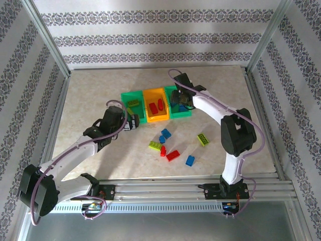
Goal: Sort the legos into containers by color
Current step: Pick up the lego from the middle-left of the table.
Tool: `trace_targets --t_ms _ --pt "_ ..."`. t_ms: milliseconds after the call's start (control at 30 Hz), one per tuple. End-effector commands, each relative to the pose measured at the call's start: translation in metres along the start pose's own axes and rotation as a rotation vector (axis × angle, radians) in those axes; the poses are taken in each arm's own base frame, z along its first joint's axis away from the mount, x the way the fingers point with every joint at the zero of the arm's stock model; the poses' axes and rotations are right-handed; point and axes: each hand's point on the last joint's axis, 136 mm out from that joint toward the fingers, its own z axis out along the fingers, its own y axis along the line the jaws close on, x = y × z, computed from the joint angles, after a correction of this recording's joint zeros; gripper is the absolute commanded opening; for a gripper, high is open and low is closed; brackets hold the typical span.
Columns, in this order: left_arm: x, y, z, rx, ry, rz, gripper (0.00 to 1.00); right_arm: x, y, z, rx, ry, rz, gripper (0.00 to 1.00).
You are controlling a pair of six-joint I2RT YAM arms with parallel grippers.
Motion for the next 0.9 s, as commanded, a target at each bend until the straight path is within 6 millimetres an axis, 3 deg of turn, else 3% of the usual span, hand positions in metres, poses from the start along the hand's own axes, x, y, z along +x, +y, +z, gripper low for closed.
trace_targets --t_ms 0,367,500,567,867 --pt "0.017 -0.009 -0.003 -0.022 0.052 0.093 1.00 -0.002 -0.004 -0.027 0.013 -0.068 0.005 0.62" --pt "0.084 -0.068 0.018 0.082 0.236 0.260 1.00 0.031 -0.053 -0.069 0.090 -0.138 0.078 0.76" --pt "0.102 -0.085 0.026 0.116 0.294 0.311 1.00 0.046 -0.072 -0.078 0.122 -0.145 0.097 0.86" --pt "0.110 -0.090 0.031 0.126 0.323 0.324 1.00 0.052 -0.079 -0.083 0.134 -0.151 0.109 0.98" --pt "0.126 -0.100 0.047 0.130 0.391 0.350 1.00 0.070 -0.110 -0.098 0.182 -0.192 0.178 0.98"
